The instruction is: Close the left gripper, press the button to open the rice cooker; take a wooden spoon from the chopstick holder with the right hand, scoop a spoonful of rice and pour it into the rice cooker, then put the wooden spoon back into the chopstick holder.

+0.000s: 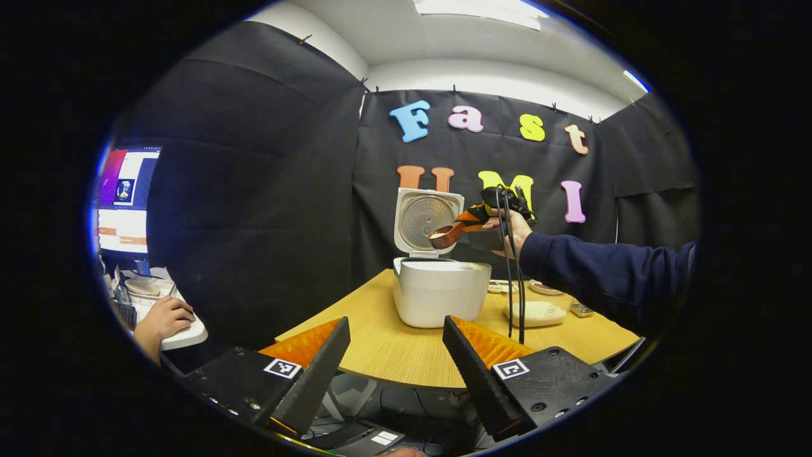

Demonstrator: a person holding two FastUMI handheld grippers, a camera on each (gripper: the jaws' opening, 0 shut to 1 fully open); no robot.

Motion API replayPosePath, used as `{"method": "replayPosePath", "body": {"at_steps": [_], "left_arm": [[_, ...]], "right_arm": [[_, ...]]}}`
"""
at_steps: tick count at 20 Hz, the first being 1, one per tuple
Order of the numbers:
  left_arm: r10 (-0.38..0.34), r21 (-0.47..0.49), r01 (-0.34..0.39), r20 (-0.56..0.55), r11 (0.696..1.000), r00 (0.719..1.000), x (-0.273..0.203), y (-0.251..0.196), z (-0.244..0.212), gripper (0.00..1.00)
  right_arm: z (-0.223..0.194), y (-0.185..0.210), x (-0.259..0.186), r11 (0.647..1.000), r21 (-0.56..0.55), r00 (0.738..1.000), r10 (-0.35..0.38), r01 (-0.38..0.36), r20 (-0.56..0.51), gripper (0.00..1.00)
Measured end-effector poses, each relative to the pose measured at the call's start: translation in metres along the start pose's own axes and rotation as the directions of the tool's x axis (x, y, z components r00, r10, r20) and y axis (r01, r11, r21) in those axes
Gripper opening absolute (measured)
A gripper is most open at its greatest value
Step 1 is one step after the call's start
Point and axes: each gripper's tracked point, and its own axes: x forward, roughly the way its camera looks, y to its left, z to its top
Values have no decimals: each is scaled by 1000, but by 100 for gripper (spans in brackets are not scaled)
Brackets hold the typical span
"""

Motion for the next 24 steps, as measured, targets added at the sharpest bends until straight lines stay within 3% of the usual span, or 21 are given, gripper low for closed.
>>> {"method": "replayPosePath", "body": {"at_steps": [4, 7, 12, 15, 18, 21, 24], "left_arm": [[3, 4, -3, -4, 1000, 1000, 0, -1, -1, 94], [-12, 1, 12, 5, 1000, 1000, 3, -4, 0, 94], [-14, 1, 14, 0, 1000, 1000, 2, -5, -3, 94], [-11, -7, 11, -9, 1000, 1000, 6, -3, -5, 94], [-4, -15, 4, -16, 1000, 1000, 6, -2, -7, 94], [-2, -14, 2, -17, 1000, 1000, 6, -4, -4, 94], [-1, -12, 1, 0, 1000, 1000, 1, -3, 0, 94]], "right_arm": [[-7, -10, 8, 980, -178, 996, -87, 85, -3, 13], [-9, -28, 11, 907, -379, 982, -187, 182, 24, 13], [-10, -33, 13, 817, -526, 968, -246, 235, 50, 13], [-5, -21, 9, 713, -654, 963, -248, 254, 104, 14], [-4, -6, 8, 633, -734, 967, -217, 245, 136, 13], [-5, 11, 5, 529, -817, 972, -168, 231, 166, 13], [-15, 25, 3, 486, -854, 982, -123, 187, 144, 14]]}}
